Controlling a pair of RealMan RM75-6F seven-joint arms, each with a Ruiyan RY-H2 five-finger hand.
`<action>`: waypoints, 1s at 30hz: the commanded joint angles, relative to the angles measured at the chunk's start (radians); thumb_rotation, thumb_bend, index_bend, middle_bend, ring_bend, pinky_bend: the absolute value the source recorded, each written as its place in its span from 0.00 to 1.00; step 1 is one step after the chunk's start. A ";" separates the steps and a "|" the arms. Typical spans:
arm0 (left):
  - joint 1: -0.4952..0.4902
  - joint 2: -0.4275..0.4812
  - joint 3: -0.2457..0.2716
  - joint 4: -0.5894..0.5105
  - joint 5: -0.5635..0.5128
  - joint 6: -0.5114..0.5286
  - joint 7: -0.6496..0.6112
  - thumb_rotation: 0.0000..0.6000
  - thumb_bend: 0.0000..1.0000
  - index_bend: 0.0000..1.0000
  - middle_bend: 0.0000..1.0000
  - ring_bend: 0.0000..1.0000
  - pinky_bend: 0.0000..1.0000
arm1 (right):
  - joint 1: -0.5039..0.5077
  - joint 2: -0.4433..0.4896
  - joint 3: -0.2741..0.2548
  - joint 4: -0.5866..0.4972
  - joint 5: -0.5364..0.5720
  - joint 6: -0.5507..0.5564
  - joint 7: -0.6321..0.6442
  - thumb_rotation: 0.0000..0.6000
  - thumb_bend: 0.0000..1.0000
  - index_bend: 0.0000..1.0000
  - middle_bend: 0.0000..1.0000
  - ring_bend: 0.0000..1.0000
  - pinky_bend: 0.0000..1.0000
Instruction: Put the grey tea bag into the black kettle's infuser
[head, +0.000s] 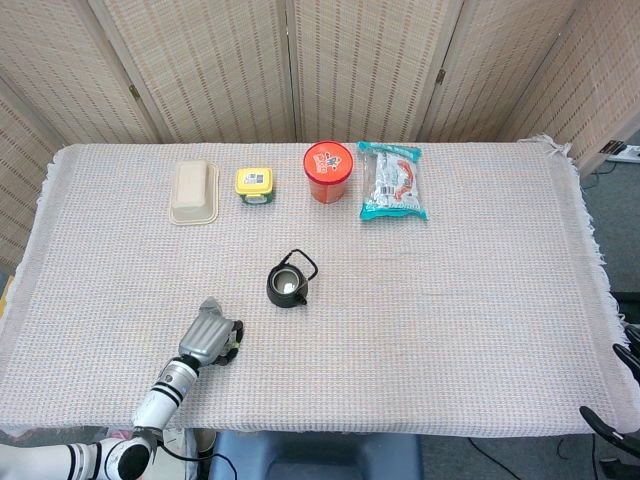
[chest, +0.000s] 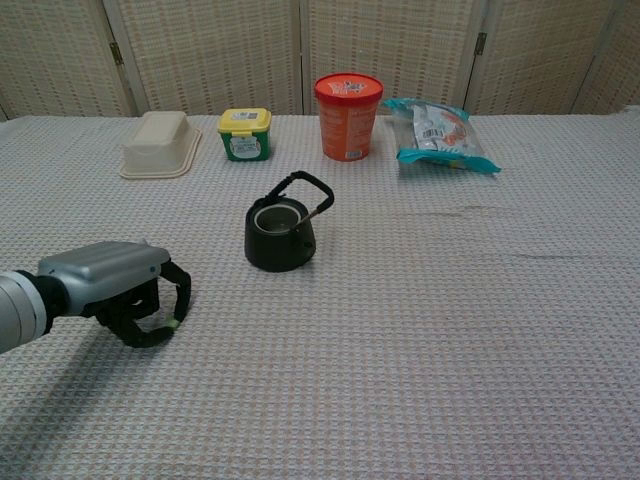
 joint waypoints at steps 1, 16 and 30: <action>0.008 0.000 0.004 0.011 0.031 0.013 -0.029 1.00 0.40 0.45 1.00 1.00 1.00 | 0.001 0.002 0.000 -0.004 0.000 -0.002 -0.003 1.00 0.10 0.00 0.00 0.00 0.00; 0.019 -0.010 0.008 0.070 0.093 0.000 -0.131 1.00 0.40 0.53 1.00 1.00 1.00 | -0.001 0.002 0.001 -0.010 -0.003 0.000 -0.014 1.00 0.10 0.00 0.00 0.00 0.00; 0.028 -0.019 -0.002 0.095 0.112 0.007 -0.163 1.00 0.41 0.59 1.00 1.00 1.00 | 0.000 0.003 0.001 -0.013 -0.006 -0.003 -0.020 1.00 0.10 0.00 0.00 0.00 0.00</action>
